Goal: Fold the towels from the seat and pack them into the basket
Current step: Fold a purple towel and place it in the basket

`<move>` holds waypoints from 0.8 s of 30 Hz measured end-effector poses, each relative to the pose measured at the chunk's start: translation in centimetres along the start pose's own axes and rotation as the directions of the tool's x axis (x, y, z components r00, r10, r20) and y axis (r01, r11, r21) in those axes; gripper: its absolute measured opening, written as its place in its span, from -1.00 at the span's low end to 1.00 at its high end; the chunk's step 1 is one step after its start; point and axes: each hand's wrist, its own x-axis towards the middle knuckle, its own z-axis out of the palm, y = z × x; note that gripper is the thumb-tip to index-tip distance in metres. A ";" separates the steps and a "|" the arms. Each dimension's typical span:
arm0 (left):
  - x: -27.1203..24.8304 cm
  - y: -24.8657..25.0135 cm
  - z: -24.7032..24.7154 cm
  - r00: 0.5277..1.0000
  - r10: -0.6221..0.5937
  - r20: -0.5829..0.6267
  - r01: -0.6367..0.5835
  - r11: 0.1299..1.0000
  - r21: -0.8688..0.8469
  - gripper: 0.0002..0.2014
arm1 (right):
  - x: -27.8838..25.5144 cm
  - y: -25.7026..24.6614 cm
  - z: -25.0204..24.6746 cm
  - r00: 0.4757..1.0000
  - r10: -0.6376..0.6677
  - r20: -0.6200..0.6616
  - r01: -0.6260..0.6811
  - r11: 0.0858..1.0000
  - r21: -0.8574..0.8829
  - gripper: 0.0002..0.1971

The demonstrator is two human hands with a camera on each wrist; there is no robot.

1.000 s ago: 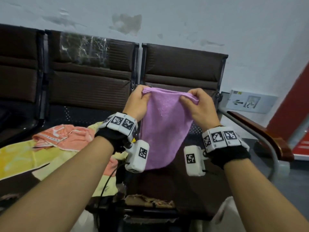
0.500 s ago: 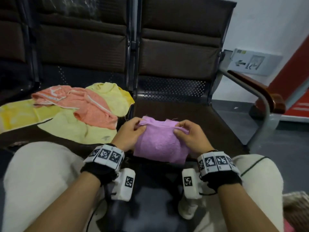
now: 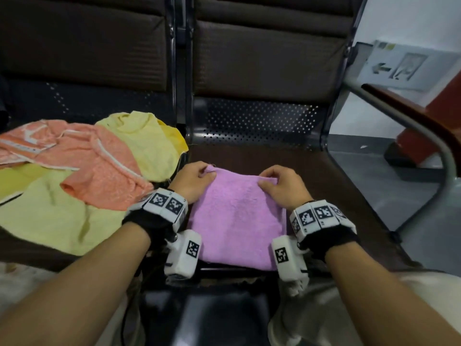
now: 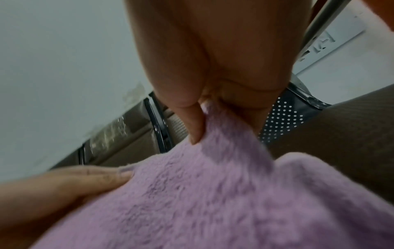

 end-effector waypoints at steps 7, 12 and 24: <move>1.6 -2.1 1.9 0.971 -0.199 0.131 0.184 0.976 0.118 -0.45 | -1.4 0.6 0.9 0.952 -0.123 0.282 0.222 0.909 -0.352 -0.81; -1.2 -2.5 1.3 0.988 -0.099 0.119 0.092 0.994 0.067 -0.34 | -5.5 -0.6 0.6 0.802 -0.211 0.558 0.428 0.856 -0.292 -0.61; -8.4 -0.8 0.3 0.884 0.172 0.436 -0.392 0.781 0.487 -0.70 | -6.4 -2.0 -1.4 0.796 -0.243 0.555 0.529 0.723 -0.443 -0.81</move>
